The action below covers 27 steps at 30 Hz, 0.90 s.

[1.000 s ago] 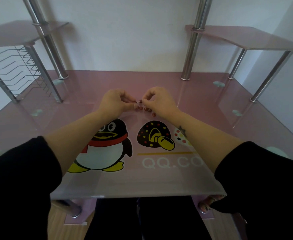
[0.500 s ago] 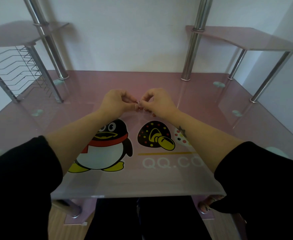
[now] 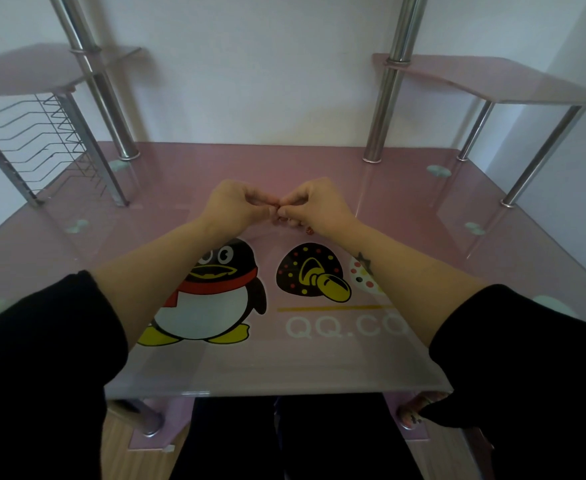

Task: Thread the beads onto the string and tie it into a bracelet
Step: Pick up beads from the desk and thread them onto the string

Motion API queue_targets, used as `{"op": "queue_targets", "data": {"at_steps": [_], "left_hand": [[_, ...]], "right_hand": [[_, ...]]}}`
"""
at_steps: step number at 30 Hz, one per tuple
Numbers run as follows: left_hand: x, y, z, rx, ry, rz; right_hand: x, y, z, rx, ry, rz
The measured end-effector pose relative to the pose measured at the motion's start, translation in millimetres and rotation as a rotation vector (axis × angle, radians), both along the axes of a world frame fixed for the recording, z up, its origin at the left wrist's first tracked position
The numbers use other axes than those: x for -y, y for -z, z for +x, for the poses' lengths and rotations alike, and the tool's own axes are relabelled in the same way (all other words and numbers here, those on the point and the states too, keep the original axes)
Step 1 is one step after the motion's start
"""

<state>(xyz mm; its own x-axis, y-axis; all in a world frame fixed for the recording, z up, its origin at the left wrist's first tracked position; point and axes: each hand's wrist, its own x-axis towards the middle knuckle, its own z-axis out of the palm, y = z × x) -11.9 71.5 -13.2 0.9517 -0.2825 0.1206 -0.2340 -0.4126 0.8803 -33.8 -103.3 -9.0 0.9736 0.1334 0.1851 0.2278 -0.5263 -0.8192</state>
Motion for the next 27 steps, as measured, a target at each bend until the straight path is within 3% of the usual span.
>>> {"op": "queue_targets", "data": {"at_steps": [9,15,19,27], "left_hand": [[7.5,-3.2,-4.8,-0.108,-0.020,-0.152],[7.3,-2.8,-3.1,-0.074,-0.050,-0.163],[7.6,-6.7,0.5,-0.034,-0.062,-0.133],[15.0,-15.1,-2.6,0.083,-0.038,-0.001]], "right_hand": [[2.1,-3.0,-1.0,-0.061,-0.001,0.071],[5.7,-1.2,2.6,-0.013,0.036,-0.018],[7.5,-0.7,3.2,0.046,0.071,-0.095],[5.6,-10.8,-5.4,-0.030,-0.015,0.060]]}}
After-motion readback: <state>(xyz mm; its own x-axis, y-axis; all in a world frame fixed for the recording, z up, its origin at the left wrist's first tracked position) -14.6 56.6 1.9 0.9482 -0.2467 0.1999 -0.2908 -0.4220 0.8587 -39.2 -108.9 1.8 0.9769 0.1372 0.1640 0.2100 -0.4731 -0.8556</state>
